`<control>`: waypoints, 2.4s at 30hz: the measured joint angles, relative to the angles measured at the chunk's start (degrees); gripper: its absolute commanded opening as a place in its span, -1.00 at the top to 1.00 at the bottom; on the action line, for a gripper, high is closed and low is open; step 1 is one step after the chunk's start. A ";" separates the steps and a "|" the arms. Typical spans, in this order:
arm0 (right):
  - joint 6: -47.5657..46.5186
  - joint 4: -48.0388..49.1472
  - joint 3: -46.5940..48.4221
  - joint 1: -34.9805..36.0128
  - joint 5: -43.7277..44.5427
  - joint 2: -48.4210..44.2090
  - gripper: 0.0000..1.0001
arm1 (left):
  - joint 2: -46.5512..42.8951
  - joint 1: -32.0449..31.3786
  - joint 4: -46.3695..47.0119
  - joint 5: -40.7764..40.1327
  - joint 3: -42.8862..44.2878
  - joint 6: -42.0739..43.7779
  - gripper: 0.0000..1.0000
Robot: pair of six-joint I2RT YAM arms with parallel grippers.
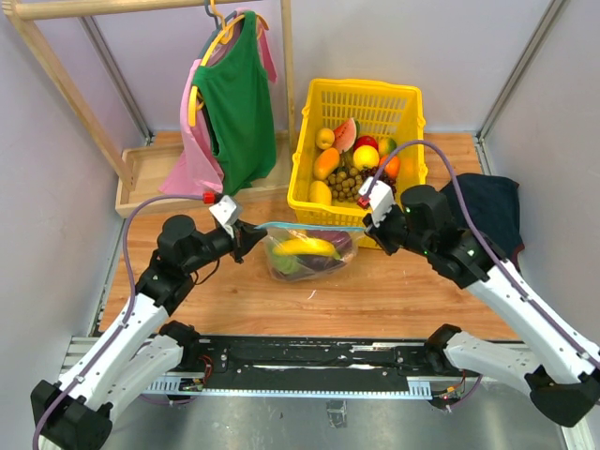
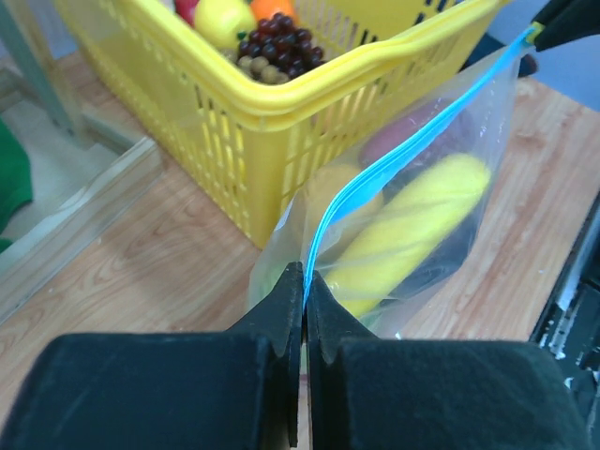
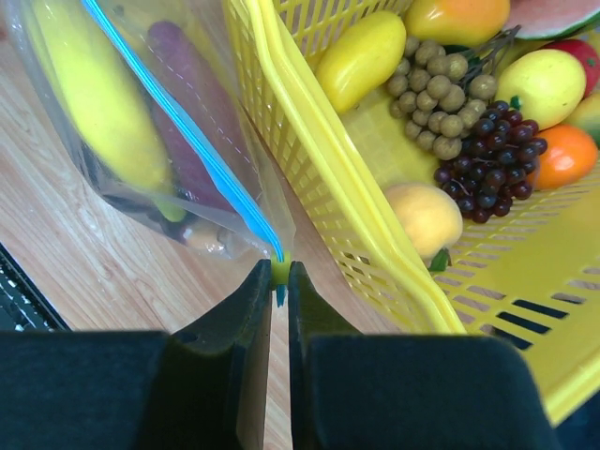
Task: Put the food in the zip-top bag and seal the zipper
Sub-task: Place the zipper food storage bag at the center of the board, then reset both arms
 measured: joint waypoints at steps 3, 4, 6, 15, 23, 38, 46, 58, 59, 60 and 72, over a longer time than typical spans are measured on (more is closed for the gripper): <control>0.22 -1.53 0.66 -0.31 -0.72 -2.82 0.99 | -0.72 0.17 0.92 3.98 0.00 0.04 0.99; 0.26 -2.14 0.94 -0.50 -0.92 -3.23 0.99 | -0.85 0.20 1.07 5.11 0.00 0.04 0.99; 0.39 -3.87 1.77 -0.74 -1.27 -3.61 0.99 | -0.94 0.22 1.40 7.78 0.00 0.02 0.99; 1.79 -9.35 4.63 -0.87 -1.51 0.26 0.99 | 2.38 0.22 1.31 13.16 -0.02 -0.39 0.99; 3.50 -4.63 2.32 -2.49 4.35 5.73 0.98 | 6.32 0.07 -0.87 0.79 0.92 -1.97 0.88; 4.81 1.92 -3.58 -5.95 5.68 -0.26 -0.01 | 5.27 0.28 -1.75 -4.50 1.29 -3.61 -0.22; 5.86 4.87 -7.67 -5.99 9.11 -11.74 -0.60 | -2.34 0.28 -1.62 -10.19 1.29 -6.58 -0.68; 7.74 11.58 -18.45 -5.99 27.91 -32.76 -0.96 | -15.93 0.28 -2.05 -27.45 1.29 -10.05 -0.89; 8.31 12.15 -19.10 -5.99 30.05 -33.88 -0.96 | -16.92 0.28 -2.08 -28.87 1.29 -10.23 -0.90; 8.85 12.41 -19.61 -5.99 32.15 -34.75 -0.96 | -17.57 0.28 -2.08 -29.88 1.29 -10.25 -0.91; 13.60 12.81 -20.41 -6.01 40.28 -40.37 -0.97 | -19.06 0.28 -2.60 -40.94 1.29 -10.34 -0.99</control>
